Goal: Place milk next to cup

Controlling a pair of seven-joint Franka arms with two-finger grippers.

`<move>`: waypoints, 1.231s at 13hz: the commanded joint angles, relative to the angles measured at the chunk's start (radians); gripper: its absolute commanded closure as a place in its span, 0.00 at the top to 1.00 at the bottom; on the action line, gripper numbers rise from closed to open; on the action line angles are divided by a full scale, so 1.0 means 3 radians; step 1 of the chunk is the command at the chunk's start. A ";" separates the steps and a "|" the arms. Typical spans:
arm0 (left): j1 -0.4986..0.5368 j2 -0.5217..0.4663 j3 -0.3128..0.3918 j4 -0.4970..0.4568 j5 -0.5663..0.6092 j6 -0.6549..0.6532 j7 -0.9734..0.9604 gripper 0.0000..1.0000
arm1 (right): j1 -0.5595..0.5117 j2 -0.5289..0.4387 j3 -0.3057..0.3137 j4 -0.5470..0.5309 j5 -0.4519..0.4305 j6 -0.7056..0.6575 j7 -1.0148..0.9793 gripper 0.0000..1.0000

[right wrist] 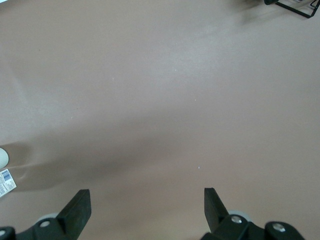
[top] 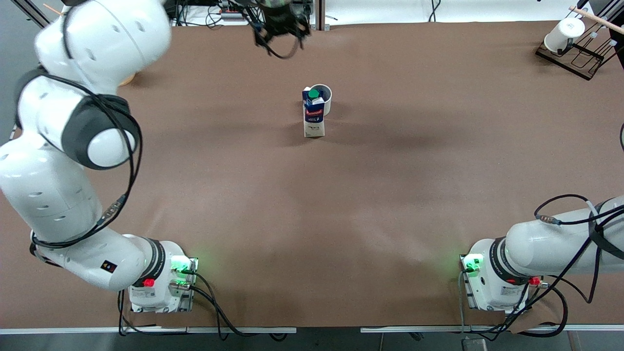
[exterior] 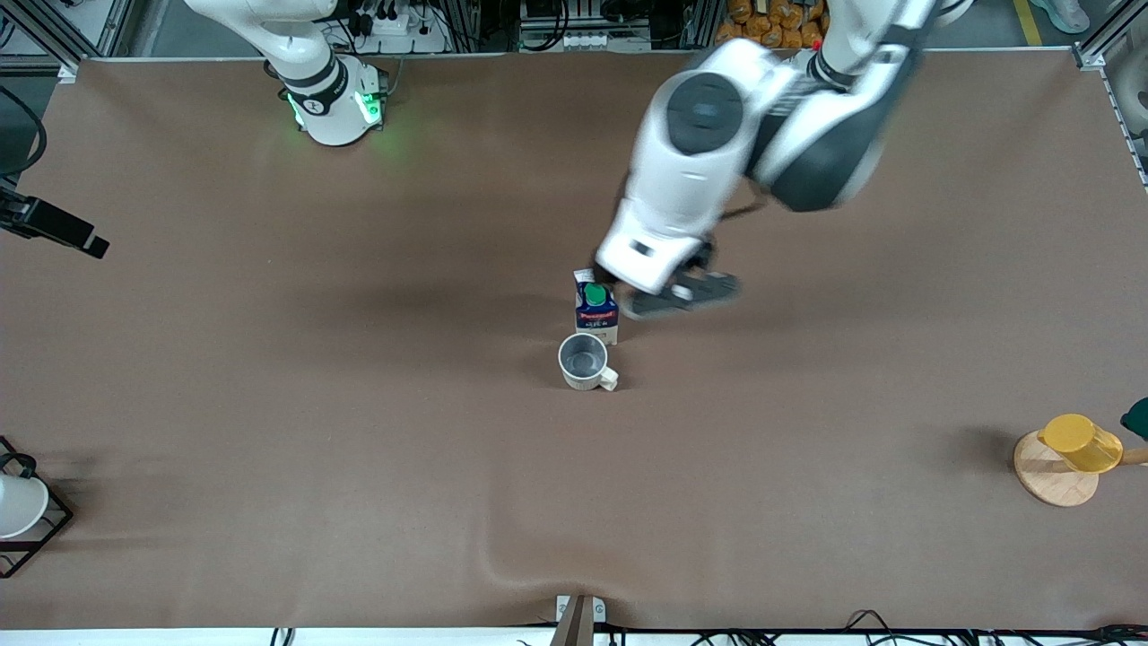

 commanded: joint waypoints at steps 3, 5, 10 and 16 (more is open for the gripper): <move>0.0770 -0.0305 -0.0041 -0.0108 0.0053 -0.0318 0.0879 1.00 | -0.0023 -0.0109 0.0035 -0.0112 -0.0020 -0.0029 -0.0021 1.00; 0.1051 -0.0464 -0.0057 -0.0118 0.0033 -0.0537 0.1364 1.00 | -0.0023 -0.0145 0.0035 -0.0164 -0.0025 -0.0008 -0.0021 1.00; 0.1073 -0.1102 0.0418 -0.0541 -0.0008 -0.0773 0.2419 1.00 | -0.0018 -0.0181 0.0040 -0.0230 -0.0020 0.0028 -0.0021 1.00; 0.0904 -0.1487 0.0818 -0.0691 0.0038 -0.1050 0.2793 1.00 | -0.0013 -0.0283 0.0045 -0.0450 -0.0020 0.0186 -0.0026 1.00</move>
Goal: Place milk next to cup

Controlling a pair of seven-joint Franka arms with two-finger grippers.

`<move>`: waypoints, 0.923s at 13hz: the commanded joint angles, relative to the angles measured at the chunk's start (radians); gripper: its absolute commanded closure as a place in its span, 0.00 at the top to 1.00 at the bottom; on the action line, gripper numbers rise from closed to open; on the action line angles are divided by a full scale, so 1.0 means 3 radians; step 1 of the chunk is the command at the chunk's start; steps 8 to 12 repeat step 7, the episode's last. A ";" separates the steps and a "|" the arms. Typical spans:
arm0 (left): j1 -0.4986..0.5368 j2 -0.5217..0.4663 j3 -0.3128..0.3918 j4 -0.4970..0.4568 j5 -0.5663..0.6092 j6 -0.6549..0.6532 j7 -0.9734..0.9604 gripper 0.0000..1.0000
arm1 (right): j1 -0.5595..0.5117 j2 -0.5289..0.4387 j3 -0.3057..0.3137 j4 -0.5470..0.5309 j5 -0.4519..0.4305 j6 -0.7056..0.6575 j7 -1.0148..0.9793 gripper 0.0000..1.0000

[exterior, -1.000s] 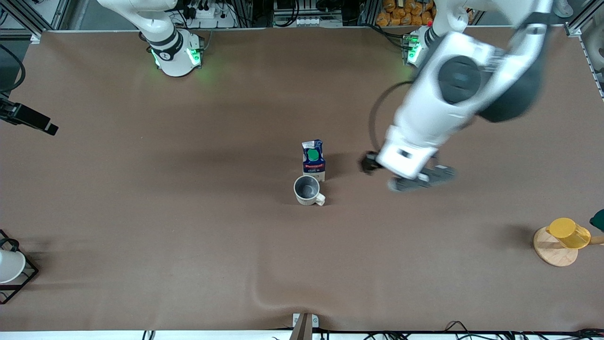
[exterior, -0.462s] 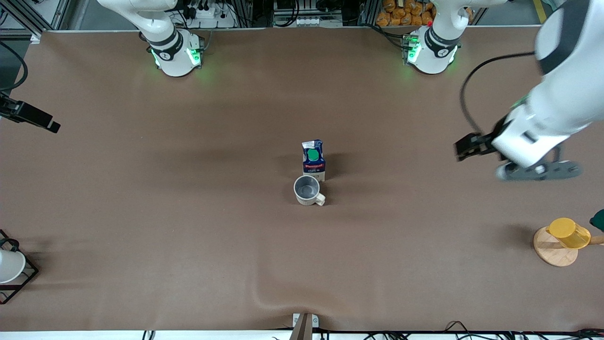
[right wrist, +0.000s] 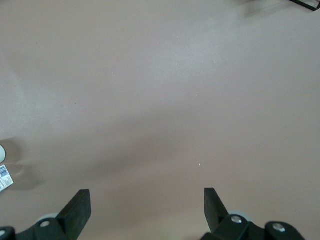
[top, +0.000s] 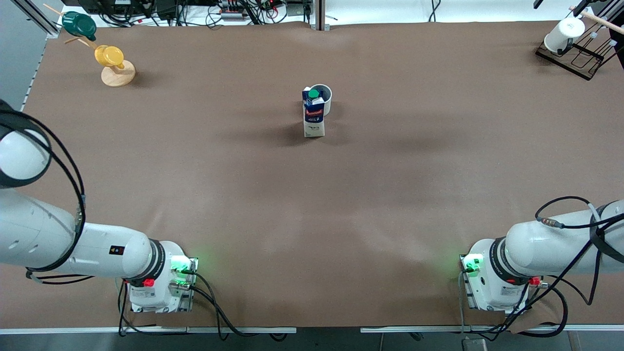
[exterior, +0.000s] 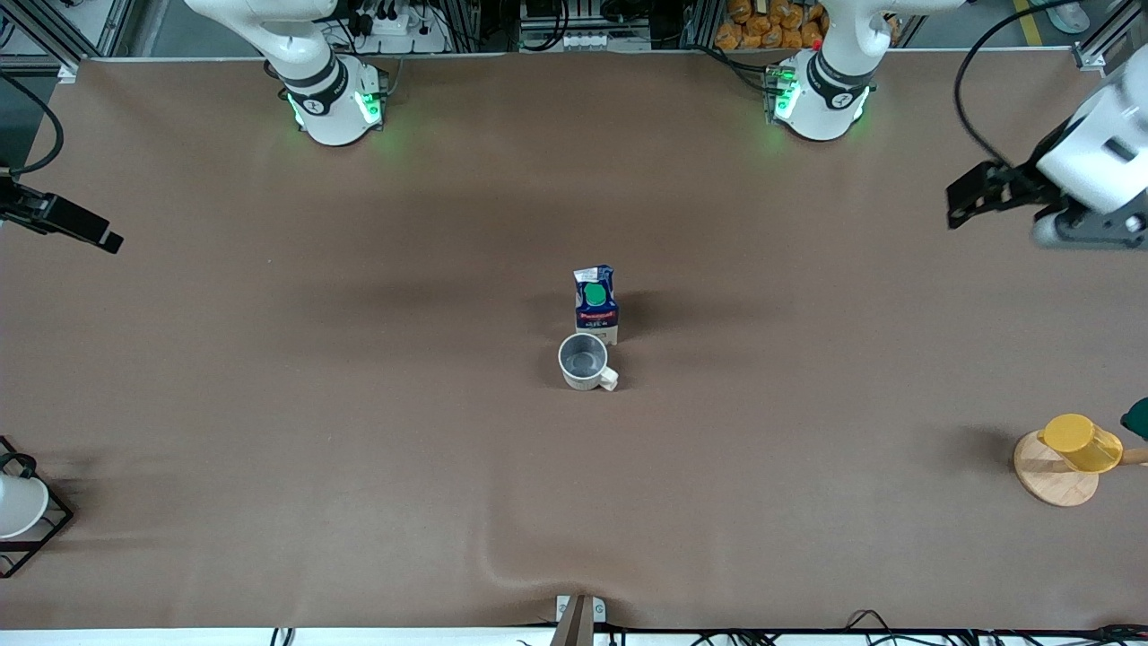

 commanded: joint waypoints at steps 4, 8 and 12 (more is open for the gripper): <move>-0.0085 -0.0082 0.0068 -0.0011 -0.0003 -0.0004 0.0100 1.00 | 0.0048 -0.0119 0.0026 -0.0133 -0.0025 0.0036 -0.0036 1.00; -0.0080 -0.0056 0.0002 0.0025 -0.0003 -0.0009 0.0090 1.00 | 0.0104 -0.0119 0.0021 -0.0123 -0.0031 0.0026 -0.0173 1.00; -0.0080 -0.0056 0.0002 0.0025 -0.0003 -0.0009 0.0090 1.00 | 0.0104 -0.0119 0.0021 -0.0123 -0.0031 0.0026 -0.0173 1.00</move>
